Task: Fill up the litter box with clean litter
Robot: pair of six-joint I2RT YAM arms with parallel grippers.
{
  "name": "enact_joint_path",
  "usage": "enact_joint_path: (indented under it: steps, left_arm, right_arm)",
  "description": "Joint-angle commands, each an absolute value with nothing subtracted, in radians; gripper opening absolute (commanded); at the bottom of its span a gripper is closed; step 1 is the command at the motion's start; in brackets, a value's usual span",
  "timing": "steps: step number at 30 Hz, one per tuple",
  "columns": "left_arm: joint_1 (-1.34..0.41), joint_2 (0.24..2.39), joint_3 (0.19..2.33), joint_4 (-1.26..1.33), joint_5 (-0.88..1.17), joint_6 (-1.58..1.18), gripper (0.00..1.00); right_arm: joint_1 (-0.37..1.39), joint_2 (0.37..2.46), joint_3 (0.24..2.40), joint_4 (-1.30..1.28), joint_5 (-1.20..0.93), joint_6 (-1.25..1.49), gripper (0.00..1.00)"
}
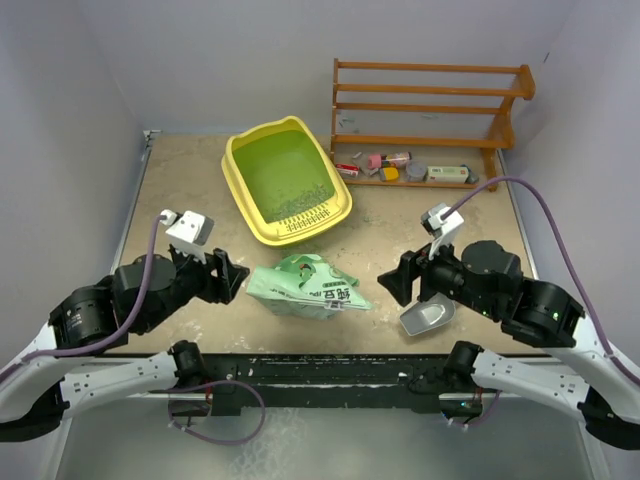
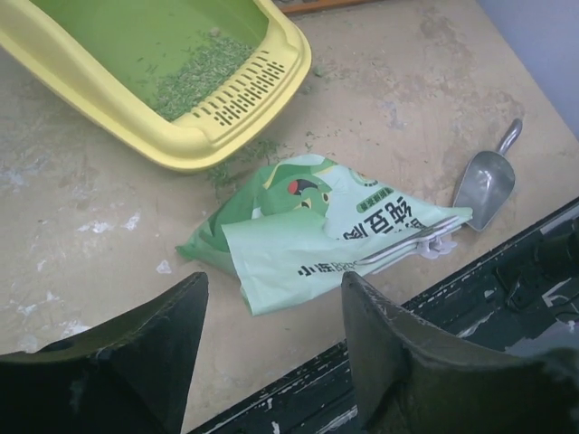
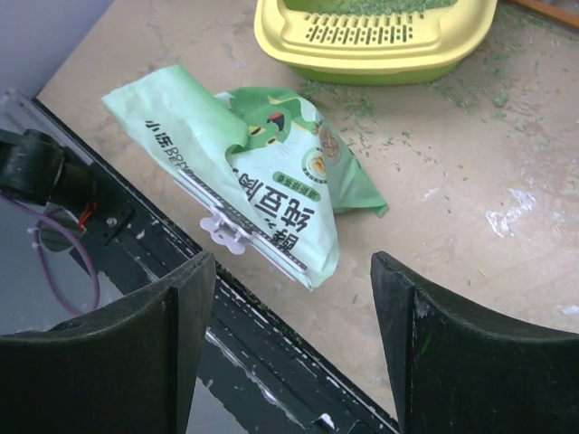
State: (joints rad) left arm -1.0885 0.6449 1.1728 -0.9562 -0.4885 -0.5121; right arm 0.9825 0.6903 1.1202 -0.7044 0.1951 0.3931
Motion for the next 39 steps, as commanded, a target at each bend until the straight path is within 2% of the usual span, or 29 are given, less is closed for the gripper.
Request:
enact_joint_path:
  steps: [1, 3, 9, 17, 22, 29, 34, 39]
  left_arm:
    - [-1.089, 0.609, 1.145, -0.930, -0.403, -0.365, 0.67]
    - [-1.089, 0.649, 1.173, -0.978, -0.353, -0.336, 0.68]
    - [-1.088, 0.908, 1.238, -1.199, -0.416, -0.475, 0.68]
    - [-1.088, 0.837, 1.226, -1.188, -0.415, -0.512, 0.73]
    - [-1.088, 0.907, 1.217, -1.201, -0.387, -0.438, 0.73]
    - [-1.089, 0.965, 1.211, -1.142, -0.244, -0.336, 0.66]
    - [-1.089, 1.000, 1.323, -1.159, -0.215, -0.258, 0.55]
    - [-1.089, 1.050, 1.390, -1.172, -0.254, -0.109, 0.56]
  right_arm:
    - [0.988, 0.743, 1.165, -0.744, 0.224, 0.367, 0.72]
    - [0.988, 0.770, 1.165, -0.745, 0.206, 0.353, 0.72]
    - [0.988, 0.850, 1.168, -0.722, 0.164, 0.337, 0.71]
    - [0.987, 0.823, 1.143, -0.675, 0.147, 0.333, 0.71]
    - [0.987, 0.840, 1.150, -0.681, 0.119, 0.324, 0.71]
    - [0.988, 0.838, 1.136, -0.676, 0.092, 0.323, 0.71]
    - [0.988, 0.827, 1.134, -0.694, 0.094, 0.316, 0.71]
    - [0.988, 0.817, 1.118, -0.695, 0.075, 0.317, 0.71]
